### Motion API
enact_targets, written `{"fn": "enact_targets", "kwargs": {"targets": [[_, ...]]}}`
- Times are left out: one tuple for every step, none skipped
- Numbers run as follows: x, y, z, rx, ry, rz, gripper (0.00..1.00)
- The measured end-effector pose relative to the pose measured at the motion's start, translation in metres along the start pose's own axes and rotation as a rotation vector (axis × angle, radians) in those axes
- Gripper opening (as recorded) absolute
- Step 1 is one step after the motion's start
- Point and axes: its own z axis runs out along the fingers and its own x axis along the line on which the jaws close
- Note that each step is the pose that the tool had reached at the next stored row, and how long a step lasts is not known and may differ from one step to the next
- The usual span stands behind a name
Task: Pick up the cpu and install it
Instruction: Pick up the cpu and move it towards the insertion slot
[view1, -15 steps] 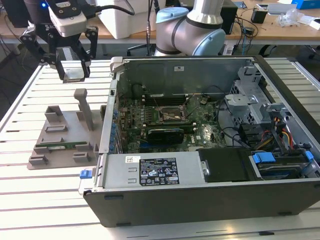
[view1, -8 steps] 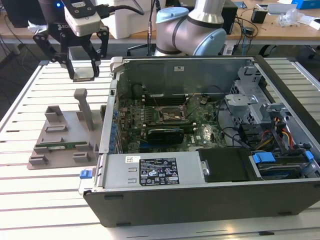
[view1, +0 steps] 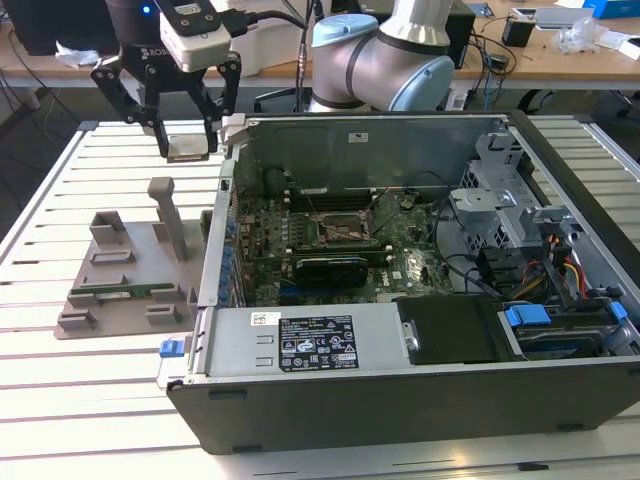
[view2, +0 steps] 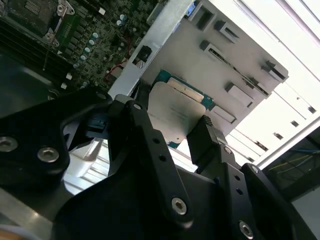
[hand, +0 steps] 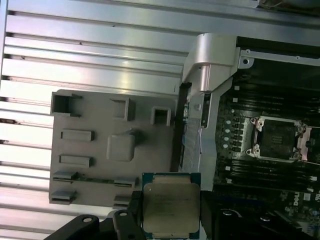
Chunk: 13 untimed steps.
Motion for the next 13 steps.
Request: {"fn": "enact_targets", "kwargs": {"targets": [[-0.0021,-0.0001,0.0,0.0,0.0002,0.0,0.55],[-0.0038,-0.0001,0.0001,-0.0001,0.0004,0.0,0.55],[-0.0066,-0.0002,0.0001,-0.0001,0.0007,0.0,0.55],[-0.0083,-0.0003,0.0001,0.0,0.0009,0.0,0.55],[-0.0099,-0.0003,0.0001,-0.0001,0.0009,0.0,0.55],[-0.0123,-0.0004,0.0002,-0.0001,0.0011,0.0,0.55],[-0.0138,-0.0004,0.0002,-0.0001,0.0012,0.0,0.55],[-0.0164,-0.0004,0.0002,-0.0002,0.0014,0.0,0.55],[-0.0196,-0.0005,0.0003,-0.0002,0.0016,0.0,0.55],[-0.022,-0.0005,0.0003,-0.0002,0.0018,0.0,0.55],[-0.0236,-0.0005,0.0003,-0.0003,0.0019,0.0,0.55],[-0.0261,-0.0005,0.0004,-0.0003,0.0023,0.0,0.55],[-0.0279,-0.0006,0.0004,-0.0002,0.0025,0.0,0.55]]}}
